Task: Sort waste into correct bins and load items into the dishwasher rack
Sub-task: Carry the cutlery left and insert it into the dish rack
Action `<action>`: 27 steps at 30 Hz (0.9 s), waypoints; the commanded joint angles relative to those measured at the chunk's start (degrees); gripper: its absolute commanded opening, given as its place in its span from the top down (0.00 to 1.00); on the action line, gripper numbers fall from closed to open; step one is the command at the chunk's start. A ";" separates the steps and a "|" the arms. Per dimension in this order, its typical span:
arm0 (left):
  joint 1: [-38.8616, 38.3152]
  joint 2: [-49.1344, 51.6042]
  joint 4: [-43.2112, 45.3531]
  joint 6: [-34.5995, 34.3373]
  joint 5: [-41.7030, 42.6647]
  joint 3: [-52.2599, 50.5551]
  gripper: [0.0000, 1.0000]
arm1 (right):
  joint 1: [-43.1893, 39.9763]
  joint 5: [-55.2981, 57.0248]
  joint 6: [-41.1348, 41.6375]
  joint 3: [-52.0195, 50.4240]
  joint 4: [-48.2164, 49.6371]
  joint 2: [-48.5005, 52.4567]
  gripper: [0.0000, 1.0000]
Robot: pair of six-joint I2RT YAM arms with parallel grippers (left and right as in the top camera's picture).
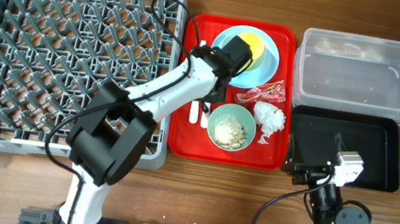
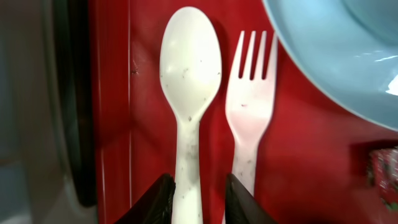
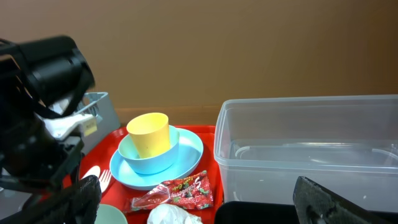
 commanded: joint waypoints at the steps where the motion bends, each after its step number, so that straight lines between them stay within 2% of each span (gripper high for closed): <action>1: 0.33 3.54 1.11 -1.97 -2.78 -0.22 0.73 | 0.22 0.57 -0.22 -0.07 0.17 -0.39 0.00; 5: 0.33 5.57 7.43 -2.25 -2.95 -4.26 0.76 | 0.22 0.57 -0.22 -0.07 0.17 -0.39 0.00; 7: 0.31 5.73 9.44 -2.25 -3.23 -5.70 0.86 | 0.22 0.57 -0.22 -0.07 0.17 -0.42 0.00; 8: 0.33 5.57 9.35 -2.23 -4.50 -5.53 0.96 | 0.22 0.57 -0.20 -0.07 0.17 -0.39 0.00; 11: 0.33 0.24 9.14 -2.23 -10.03 -5.42 0.96 | 0.22 0.57 -0.22 -0.07 0.17 -0.39 0.00; 13: 0.31 -5.03 9.05 -2.05 -10.23 -5.42 0.96 | 0.22 0.57 -0.22 -0.07 0.17 -0.39 0.00; 18: 0.33 -27.21 3.45 -2.01 -10.01 -5.44 0.96 | 0.22 0.57 -0.22 -0.07 0.17 -0.39 0.00; 20: 0.85 -34.62 -1.42 2.58 -10.03 -5.44 0.96 | 0.22 0.57 -0.22 -0.07 0.17 -0.39 0.00; 24: 5.86 -35.19 -7.76 7.37 -9.46 -5.55 0.96 | 0.22 0.57 -0.20 -0.07 0.17 -0.39 0.00; 27: 12.66 -34.47 -8.02 14.40 -1.11 -5.55 0.96 | 0.22 0.57 -0.20 -0.07 0.17 -0.39 0.00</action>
